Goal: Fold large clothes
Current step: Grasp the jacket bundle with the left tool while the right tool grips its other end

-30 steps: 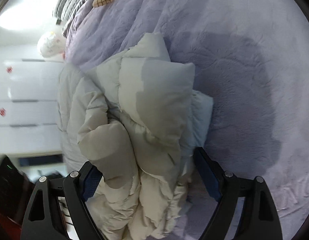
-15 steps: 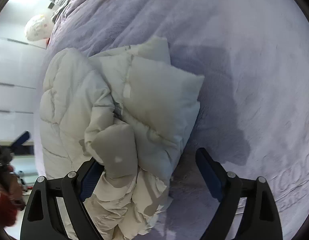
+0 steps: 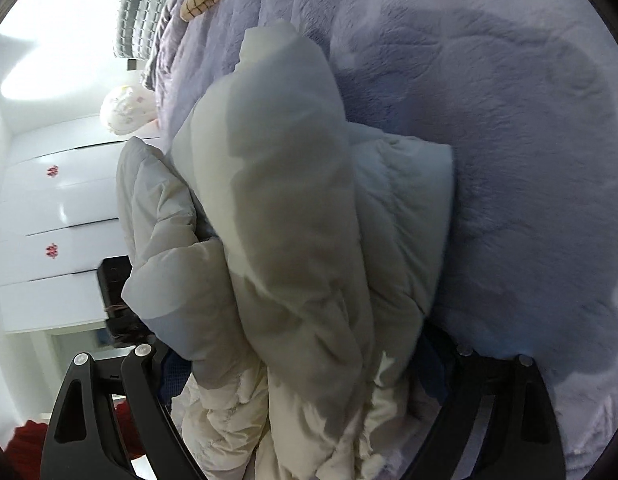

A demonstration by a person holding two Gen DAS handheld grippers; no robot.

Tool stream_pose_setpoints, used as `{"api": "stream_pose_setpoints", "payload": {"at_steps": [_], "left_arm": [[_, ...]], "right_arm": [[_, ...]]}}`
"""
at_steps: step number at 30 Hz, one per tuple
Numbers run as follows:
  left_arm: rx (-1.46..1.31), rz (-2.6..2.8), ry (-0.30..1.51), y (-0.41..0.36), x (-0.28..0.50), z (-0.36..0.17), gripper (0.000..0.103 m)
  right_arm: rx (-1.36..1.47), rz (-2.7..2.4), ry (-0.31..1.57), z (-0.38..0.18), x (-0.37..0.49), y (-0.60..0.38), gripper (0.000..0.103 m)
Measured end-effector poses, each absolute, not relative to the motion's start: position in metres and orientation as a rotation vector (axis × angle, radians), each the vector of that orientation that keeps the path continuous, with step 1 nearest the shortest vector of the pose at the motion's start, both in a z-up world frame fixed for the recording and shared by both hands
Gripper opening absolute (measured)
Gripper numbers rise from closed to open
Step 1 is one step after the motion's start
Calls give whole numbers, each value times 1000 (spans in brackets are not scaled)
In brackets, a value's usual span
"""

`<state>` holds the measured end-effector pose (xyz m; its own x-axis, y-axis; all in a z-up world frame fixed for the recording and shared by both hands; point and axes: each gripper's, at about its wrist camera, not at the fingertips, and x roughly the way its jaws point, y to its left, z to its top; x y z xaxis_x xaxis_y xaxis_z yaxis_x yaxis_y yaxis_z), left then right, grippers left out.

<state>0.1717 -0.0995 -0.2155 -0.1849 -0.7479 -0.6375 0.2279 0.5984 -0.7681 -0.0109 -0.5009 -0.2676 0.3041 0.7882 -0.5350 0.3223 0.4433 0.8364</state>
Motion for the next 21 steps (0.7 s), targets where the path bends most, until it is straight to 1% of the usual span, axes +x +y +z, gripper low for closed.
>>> {"api": "stream_pose_setpoints", "payload": {"at_steps": [6,10,12,14,17,21], "left_arm": [[-357,-889,1496,-126,164,-217,89],[-237,-828,1467,-141,155,-210,89],[-186,-798,1440,-146,150,-204,89],[-150,-777,1418,-149,144,-197,89],[-102,-768,1398,-154,137,-188,89],[-67,-761,1386,-165,131,-176,89]], "right_arm": [[1152,436,1275,-273,-1,-491,92],[1165,426,1280,-279,9,-470,91],[1170,414,1278,-278,7,-466,83],[1181,401,1269,-274,3,-465,71],[1176,393,1256,-267,-2,-462,60],[1172,410,1241,-255,-5,-456,58]]}}
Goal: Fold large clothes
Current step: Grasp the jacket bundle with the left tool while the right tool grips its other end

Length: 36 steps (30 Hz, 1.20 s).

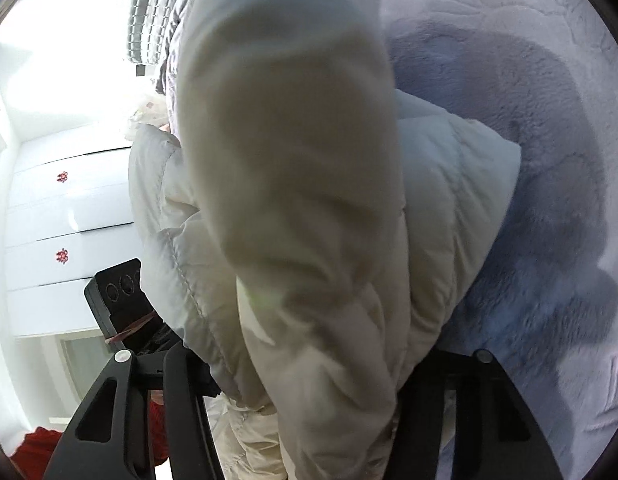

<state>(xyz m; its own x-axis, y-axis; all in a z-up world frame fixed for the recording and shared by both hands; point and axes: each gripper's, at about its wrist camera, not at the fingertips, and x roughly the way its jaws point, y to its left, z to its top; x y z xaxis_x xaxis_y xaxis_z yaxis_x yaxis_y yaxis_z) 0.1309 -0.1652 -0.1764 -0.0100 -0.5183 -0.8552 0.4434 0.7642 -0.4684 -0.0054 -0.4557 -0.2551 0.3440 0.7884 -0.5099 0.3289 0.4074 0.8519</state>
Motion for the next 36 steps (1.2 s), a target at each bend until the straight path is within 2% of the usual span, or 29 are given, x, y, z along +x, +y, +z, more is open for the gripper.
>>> {"api": "stream_pose_setpoints", "payload": {"at_steps": [7,18,22,36], "left_arm": [[-46,-757,1353,-163,125,-154,88],[-72,-696,1274,-101,142,-116,89],[-87,-648,1255,-67,156,-109,89],[-128,-391,1187,61,244,-125,89]], "right_arm": [[1221,438,1198,-245,0,-448,58],[1201,524,1171,-220,40,-408,58],[1180,572,1178,-217,71,-383,58],[1085,760,1238,-266,233,-291,58]]}}
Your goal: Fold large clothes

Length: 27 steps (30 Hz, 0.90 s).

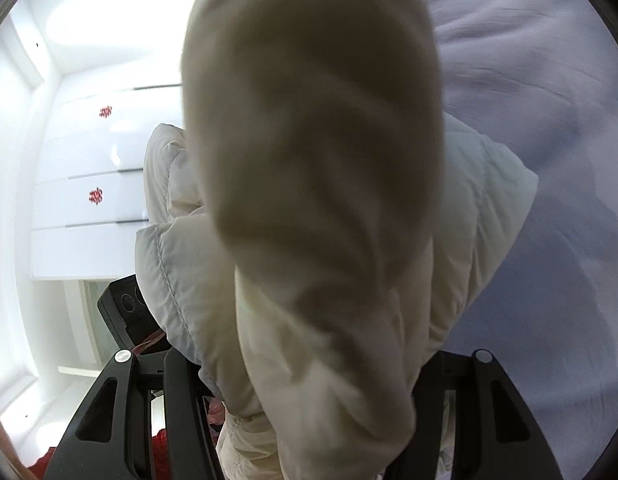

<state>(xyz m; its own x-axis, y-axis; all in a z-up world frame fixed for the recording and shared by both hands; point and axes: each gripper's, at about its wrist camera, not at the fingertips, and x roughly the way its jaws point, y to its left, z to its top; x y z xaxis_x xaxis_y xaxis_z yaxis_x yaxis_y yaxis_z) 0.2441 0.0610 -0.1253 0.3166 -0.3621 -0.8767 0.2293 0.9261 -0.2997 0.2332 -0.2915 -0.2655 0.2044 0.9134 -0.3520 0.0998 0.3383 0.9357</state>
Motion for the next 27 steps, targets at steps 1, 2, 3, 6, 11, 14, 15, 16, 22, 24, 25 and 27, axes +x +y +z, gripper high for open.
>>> {"api": "stream_pose_setpoints", "payload": {"at_steps": [1,2,3,6,11,14,15,16,22,24,25,27], "left_arm": [[-127,-375,1187,67,248,-130,89],[-121,-347,1186,74,255,-135,89],[-115,-331,1186,77,258,-140,89],[-95,-291,1192,81,269,-151,89],[-28,-265,1180,64,279,-166,89],[-16,-265,1178,55,276,-166,89],[-14,-264,1177,53,276,-166,89],[-15,-265,1178,49,276,-166,89],[-19,-261,1184,48,272,-165,89],[-15,-260,1183,48,271,-165,89],[-12,-258,1182,47,271,-166,89],[-11,-254,1183,47,271,-166,89]], "right_arm": [[1076,766,1246,-271,242,-287,58],[1069,772,1256,-279,250,-282,58],[1053,774,1264,-284,262,-278,59],[988,775,1275,-286,292,-256,59],[936,699,1313,-304,309,-256,62],[938,637,1328,-310,312,-269,65],[934,621,1334,-309,312,-269,65],[925,601,1342,-308,312,-274,66],[780,522,1351,-284,307,-298,67],[739,491,1340,-273,303,-317,67],[722,471,1329,-267,301,-317,67],[710,412,1306,-259,286,-325,67]]}}
